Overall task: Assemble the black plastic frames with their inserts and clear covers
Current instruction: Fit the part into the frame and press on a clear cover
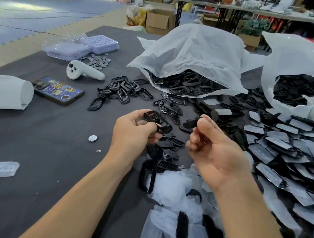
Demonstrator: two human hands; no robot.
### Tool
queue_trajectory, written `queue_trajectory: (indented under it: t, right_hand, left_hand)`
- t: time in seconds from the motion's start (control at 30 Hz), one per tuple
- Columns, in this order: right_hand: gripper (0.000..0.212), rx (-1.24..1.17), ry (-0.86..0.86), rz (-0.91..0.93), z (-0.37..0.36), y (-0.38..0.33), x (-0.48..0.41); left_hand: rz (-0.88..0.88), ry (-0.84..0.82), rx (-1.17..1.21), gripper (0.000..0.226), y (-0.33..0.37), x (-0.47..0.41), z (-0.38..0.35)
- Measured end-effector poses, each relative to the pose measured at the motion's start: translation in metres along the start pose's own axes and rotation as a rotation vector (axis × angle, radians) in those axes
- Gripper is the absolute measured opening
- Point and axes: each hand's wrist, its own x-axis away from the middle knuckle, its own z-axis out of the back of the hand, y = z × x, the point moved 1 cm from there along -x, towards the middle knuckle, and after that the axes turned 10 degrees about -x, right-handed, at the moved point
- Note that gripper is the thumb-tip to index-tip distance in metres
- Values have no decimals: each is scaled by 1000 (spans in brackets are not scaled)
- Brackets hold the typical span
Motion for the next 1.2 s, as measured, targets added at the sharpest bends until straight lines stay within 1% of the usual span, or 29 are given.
queue_trajectory:
  t: [0.03, 0.07, 0.2, 0.3, 0.43, 0.5, 0.57, 0.63, 0.7, 0.73, 0.8, 0.83, 0.93, 1.0, 1.07, 1.1, 1.2]
  right_hand:
    - [12, -84, -22, -50, 1, 7, 8]
    - [13, -69, -30, -53, 1, 13, 15]
    - [15, 178, -9, 64, 3, 19, 24]
    - [15, 254, 13, 93, 6, 15, 27]
    - [16, 241, 12, 85, 11, 14, 23]
    - [20, 236, 11, 75, 12, 13, 20]
    - [18, 221, -13, 57, 15, 11, 19]
    - [6, 233, -66, 45, 15, 7, 20]
    - [5, 276, -88, 47, 16, 5, 20]
    - [7, 290, -87, 54, 17, 4, 19]
    - [20, 324, -74, 68, 18, 5, 17]
    - [23, 353, -60, 78, 18, 6, 17]
    - [24, 474, -17, 152, 19, 9, 17]
    - [21, 645, -7, 248, 20, 11, 17]
    - [17, 865, 12, 360, 19, 12, 18]
    - [16, 938, 28, 414, 19, 13, 19]
    - [16, 1053, 65, 546, 17, 19, 20]
  left_hand:
    - [-14, -5, -9, 30, 0, 1, -1]
    - [-27, -12, -18, 31, 0, 3, -3]
    - [-63, -37, -59, 41, -1, 14, -7]
    - [-98, -61, -115, 31, 3, 22, -10]
    - [-146, -79, -210, 18, 7, 22, -16]
    - [-160, -87, -226, 13, 6, 21, -15]
    - [-175, -91, -229, 8, 4, 22, -15]
    - [-185, -78, -229, 9, 4, 22, -15]
    - [-196, -59, -251, 14, 5, 22, -14]
    - [-203, -56, -266, 15, 5, 21, -14]
    - [-214, -65, -285, 16, 5, 20, -14]
    - [-220, -69, -284, 16, 5, 21, -15]
    - [-242, -67, -314, 12, 6, 26, -17]
    - [-252, -85, -363, 11, 5, 27, -16]
    - [-253, -121, -355, 11, 6, 28, -12]
    - [-254, -147, -348, 11, 6, 28, -11]
    - [-252, -220, -337, 11, 7, 29, -10]
